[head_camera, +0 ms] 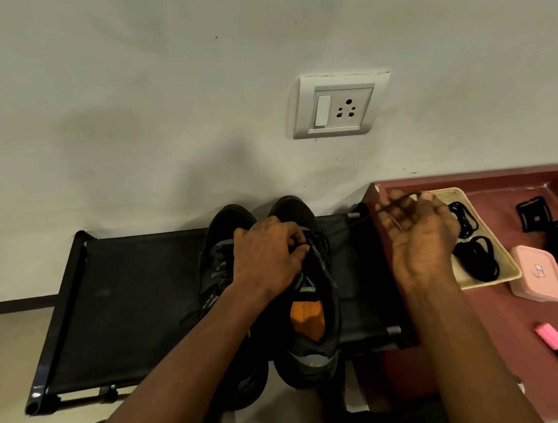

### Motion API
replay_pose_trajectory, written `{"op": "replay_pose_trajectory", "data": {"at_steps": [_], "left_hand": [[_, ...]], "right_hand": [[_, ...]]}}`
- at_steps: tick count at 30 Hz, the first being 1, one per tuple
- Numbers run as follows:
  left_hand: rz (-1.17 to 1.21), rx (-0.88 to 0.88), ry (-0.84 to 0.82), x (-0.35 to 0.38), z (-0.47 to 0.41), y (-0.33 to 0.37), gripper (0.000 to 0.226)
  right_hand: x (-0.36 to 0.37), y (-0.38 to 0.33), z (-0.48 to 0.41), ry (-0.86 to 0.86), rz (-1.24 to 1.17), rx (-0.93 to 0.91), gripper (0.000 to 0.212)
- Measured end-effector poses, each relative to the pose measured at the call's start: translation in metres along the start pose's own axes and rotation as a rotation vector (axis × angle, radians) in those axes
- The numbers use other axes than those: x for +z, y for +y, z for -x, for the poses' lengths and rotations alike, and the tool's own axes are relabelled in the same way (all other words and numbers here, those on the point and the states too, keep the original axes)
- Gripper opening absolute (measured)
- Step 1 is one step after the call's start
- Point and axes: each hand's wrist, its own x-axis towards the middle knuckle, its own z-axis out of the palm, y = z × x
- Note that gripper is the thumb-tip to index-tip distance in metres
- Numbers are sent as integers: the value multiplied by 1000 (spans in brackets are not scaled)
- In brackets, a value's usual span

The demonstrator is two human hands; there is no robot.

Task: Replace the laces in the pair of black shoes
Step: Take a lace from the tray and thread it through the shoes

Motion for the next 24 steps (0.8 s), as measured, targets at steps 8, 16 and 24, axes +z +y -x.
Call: {"op": "replay_pose_trajectory", "data": {"at_steps": [8,16,24], "left_hand": [[-27,10,-5,-2,0,2,17],[-30,108,-33,-6,13,1,46],[-74,110,-242,-2,19,-8,86]], "right_hand": [[-1,21,6,-396,891,-96,12],[4,40,16,-645,1509,-221,18],[2,40,10,-447,1364,-225,18]]}}
